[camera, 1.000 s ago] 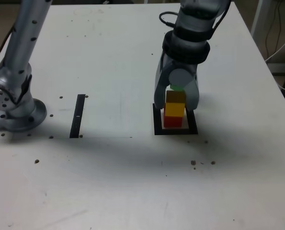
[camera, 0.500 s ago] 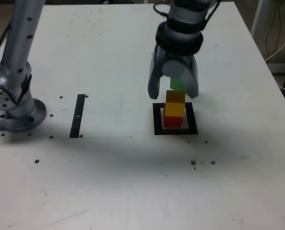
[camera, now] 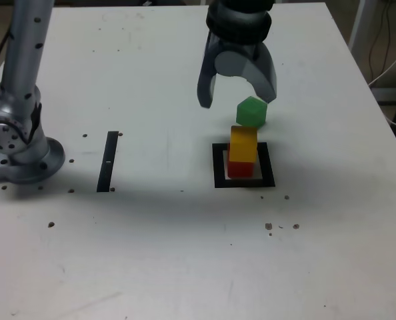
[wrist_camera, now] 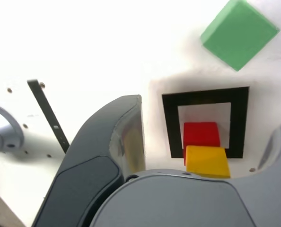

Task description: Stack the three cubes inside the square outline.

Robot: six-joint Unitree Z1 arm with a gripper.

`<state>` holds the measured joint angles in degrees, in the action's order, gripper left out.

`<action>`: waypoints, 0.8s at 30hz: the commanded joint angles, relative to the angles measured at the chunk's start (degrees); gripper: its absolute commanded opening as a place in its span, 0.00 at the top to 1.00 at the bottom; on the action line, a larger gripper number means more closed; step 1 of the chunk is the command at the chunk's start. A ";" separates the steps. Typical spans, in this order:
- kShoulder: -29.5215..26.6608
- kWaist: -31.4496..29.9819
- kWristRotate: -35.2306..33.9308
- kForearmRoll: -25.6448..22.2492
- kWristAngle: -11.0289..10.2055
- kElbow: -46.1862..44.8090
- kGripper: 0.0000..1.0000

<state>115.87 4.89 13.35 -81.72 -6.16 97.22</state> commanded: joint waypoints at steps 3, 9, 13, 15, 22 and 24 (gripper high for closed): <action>1.82 4.09 4.76 -0.40 -0.62 2.53 0.01; 4.85 8.01 9.93 -1.35 -0.98 6.59 0.01; 6.91 9.49 12.61 -1.51 -1.36 9.17 0.01; 7.62 9.87 13.64 -1.51 -1.56 10.10 0.01; 8.04 10.22 16.55 -1.41 -1.75 10.82 0.01; 7.95 10.11 18.73 -1.12 -1.75 10.58 0.01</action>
<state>123.85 15.13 30.90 -83.10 -7.84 108.03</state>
